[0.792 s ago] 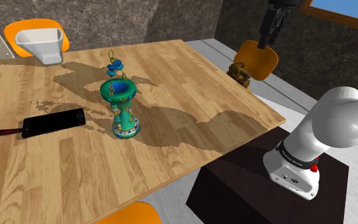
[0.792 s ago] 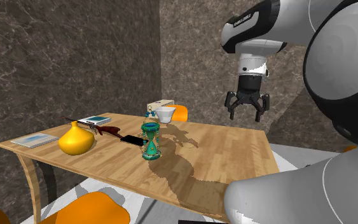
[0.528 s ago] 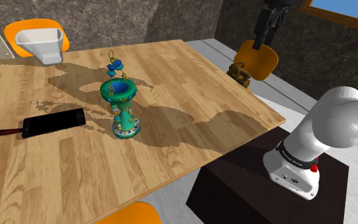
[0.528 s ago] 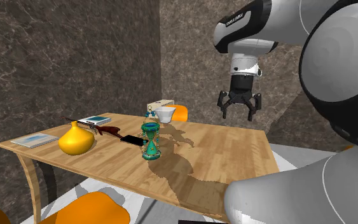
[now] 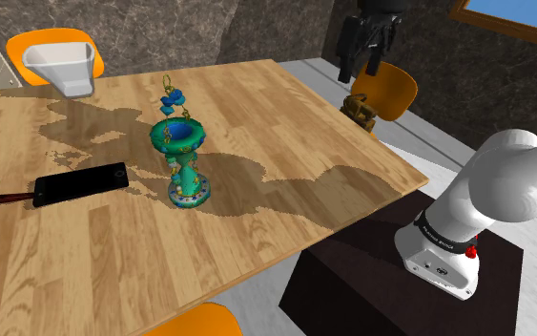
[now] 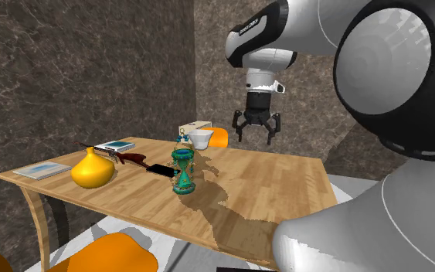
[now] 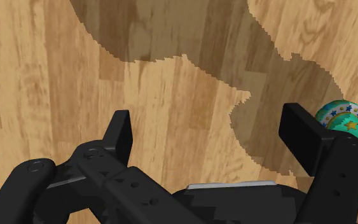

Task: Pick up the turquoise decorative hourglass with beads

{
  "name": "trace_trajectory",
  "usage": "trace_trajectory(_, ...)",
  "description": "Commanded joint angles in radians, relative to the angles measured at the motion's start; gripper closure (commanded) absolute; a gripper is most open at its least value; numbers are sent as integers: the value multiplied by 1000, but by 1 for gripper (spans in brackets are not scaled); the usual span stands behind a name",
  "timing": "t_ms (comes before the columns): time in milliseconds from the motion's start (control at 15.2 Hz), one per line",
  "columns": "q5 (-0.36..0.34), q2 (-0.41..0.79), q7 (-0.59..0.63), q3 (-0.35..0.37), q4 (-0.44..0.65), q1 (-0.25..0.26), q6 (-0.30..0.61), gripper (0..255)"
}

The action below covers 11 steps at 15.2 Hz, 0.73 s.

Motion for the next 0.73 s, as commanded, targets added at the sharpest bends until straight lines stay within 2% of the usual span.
trace_trajectory(0,20,43,73,47,39,1,17,0)
trace_trajectory(330,38,171,250,161,147,-5,68,0)
trace_trajectory(660,8,333,437,273,292,-14,110,0)
